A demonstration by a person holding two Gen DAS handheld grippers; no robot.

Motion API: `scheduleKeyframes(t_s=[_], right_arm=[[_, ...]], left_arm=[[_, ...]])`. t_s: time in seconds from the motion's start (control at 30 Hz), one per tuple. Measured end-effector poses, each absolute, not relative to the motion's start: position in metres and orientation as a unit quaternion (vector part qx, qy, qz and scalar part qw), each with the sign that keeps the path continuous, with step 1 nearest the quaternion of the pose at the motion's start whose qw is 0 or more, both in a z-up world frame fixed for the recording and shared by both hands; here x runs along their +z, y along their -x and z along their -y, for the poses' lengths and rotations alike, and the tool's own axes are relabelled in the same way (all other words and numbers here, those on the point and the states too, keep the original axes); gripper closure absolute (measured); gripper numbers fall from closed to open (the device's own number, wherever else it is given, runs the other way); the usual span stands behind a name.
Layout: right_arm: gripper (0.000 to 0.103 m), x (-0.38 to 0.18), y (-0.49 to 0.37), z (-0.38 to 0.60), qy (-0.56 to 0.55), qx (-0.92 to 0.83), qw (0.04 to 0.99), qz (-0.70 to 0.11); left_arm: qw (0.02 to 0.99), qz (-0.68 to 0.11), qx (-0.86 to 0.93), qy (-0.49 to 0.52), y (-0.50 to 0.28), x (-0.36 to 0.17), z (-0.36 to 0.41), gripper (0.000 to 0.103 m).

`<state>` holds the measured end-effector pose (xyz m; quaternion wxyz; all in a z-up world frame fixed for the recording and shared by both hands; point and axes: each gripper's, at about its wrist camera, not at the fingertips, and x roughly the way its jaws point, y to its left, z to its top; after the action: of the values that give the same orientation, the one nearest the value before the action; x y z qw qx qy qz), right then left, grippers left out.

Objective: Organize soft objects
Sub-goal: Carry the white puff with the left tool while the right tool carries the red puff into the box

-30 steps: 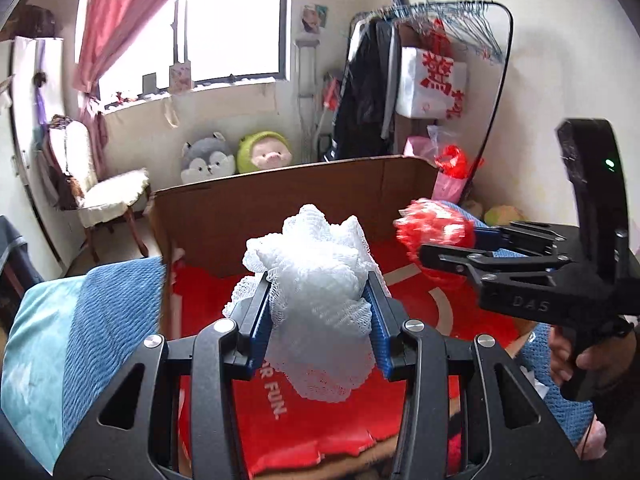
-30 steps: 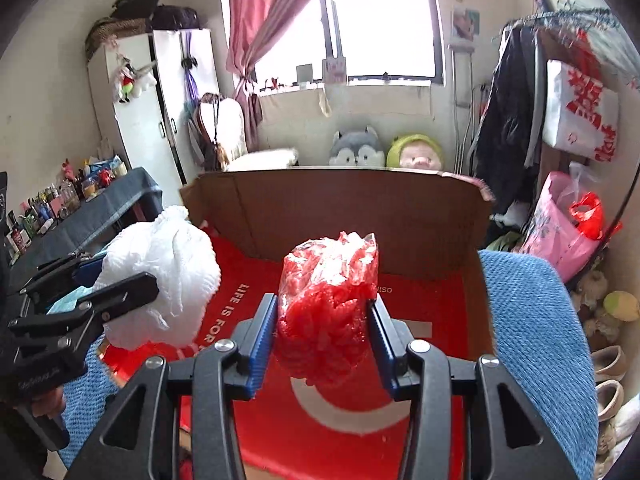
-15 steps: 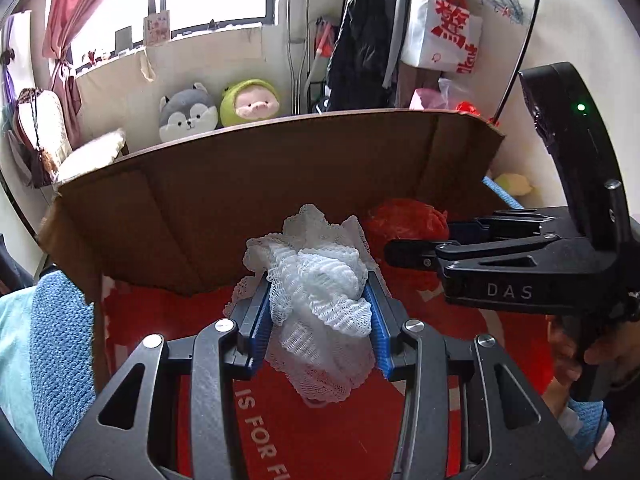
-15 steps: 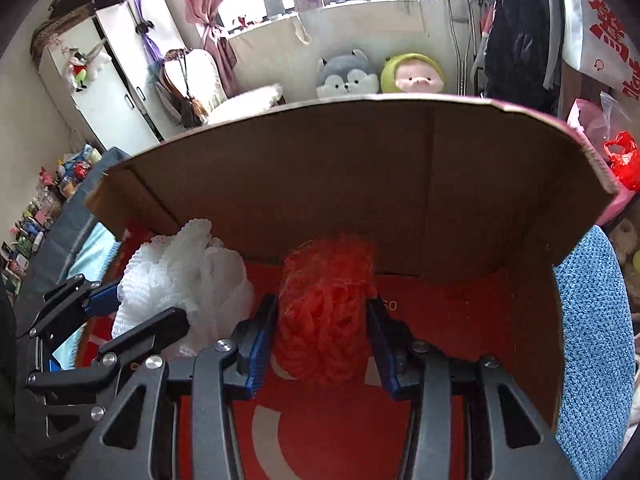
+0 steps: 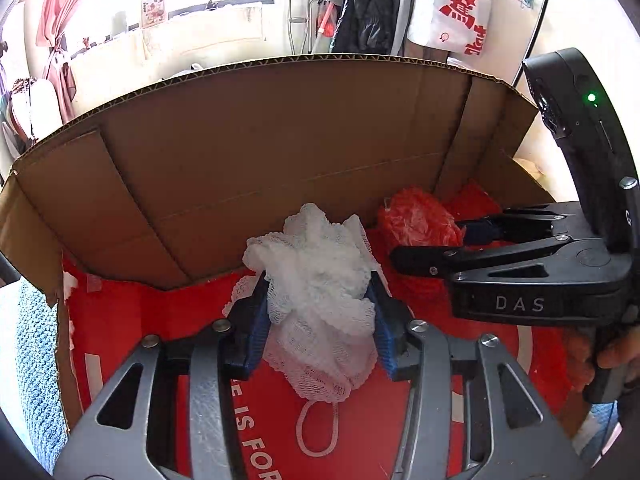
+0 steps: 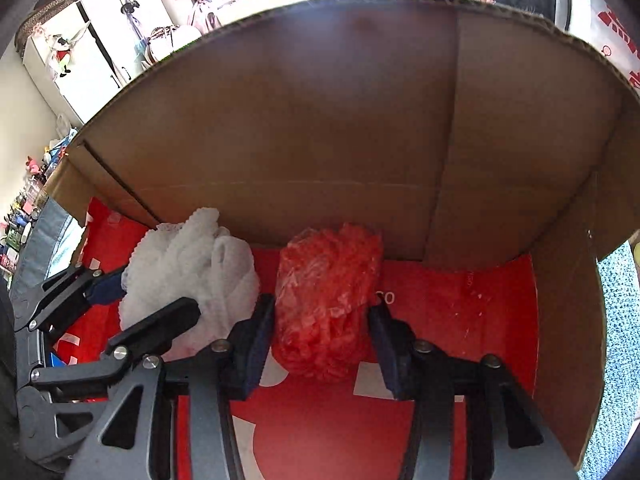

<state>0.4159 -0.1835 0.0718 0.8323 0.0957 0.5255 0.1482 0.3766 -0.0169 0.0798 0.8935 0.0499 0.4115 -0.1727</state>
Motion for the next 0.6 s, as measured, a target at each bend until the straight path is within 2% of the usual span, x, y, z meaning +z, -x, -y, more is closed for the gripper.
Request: scheduleKeyframes(t_s=[0.6], right_arm=[[0.049, 0.063, -0.433, 0.209, -0.116, 0.155, 0.823, -0.535]], left_arm=[[0.894, -0.414, -0.165, -0.055, -0.382, 0.078, 0.018, 0.04]])
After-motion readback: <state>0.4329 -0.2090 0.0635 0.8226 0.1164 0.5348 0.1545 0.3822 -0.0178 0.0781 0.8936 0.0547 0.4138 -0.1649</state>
